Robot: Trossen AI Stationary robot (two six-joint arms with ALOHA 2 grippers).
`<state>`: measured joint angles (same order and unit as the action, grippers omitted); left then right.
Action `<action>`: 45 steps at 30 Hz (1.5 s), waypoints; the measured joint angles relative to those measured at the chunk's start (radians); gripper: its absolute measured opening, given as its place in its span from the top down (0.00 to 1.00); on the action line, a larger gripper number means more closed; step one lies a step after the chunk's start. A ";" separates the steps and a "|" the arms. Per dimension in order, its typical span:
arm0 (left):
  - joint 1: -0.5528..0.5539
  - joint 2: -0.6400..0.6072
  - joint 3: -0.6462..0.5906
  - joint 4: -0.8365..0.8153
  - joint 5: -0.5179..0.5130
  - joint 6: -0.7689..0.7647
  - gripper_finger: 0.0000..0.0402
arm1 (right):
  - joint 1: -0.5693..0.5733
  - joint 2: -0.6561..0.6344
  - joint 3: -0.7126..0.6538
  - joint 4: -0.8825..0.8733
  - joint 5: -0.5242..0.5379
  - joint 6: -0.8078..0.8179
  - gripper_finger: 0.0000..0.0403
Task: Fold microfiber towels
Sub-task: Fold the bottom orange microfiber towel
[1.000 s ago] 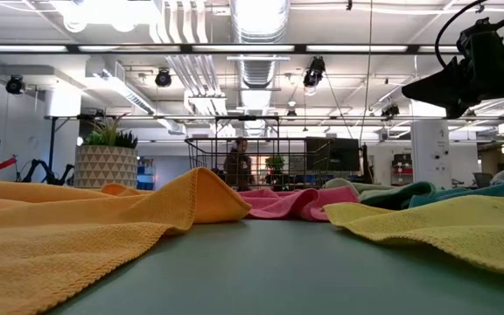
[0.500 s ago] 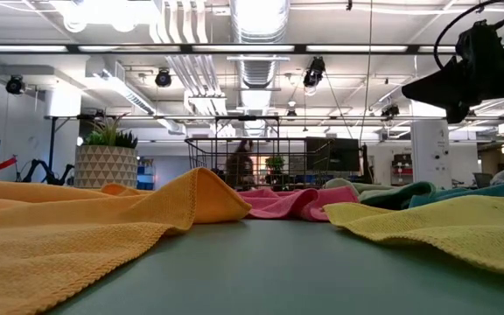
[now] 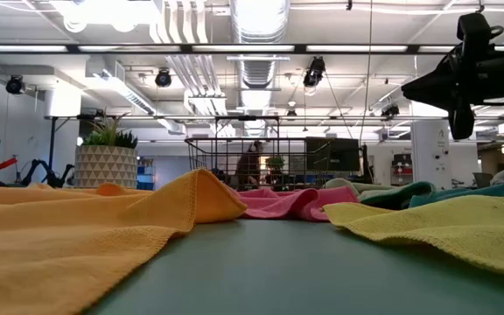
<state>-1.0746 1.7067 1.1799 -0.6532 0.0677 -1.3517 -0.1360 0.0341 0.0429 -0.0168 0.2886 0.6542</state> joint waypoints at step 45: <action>0.192 -0.139 -0.025 -0.359 -0.190 0.006 1.00 | 0.155 0.752 0.646 -0.110 -0.502 -0.274 0.63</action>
<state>-0.8825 1.5672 1.1549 -1.0124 -0.1221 -1.3453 0.0190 0.7862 0.6885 -0.1273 -0.2139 0.3803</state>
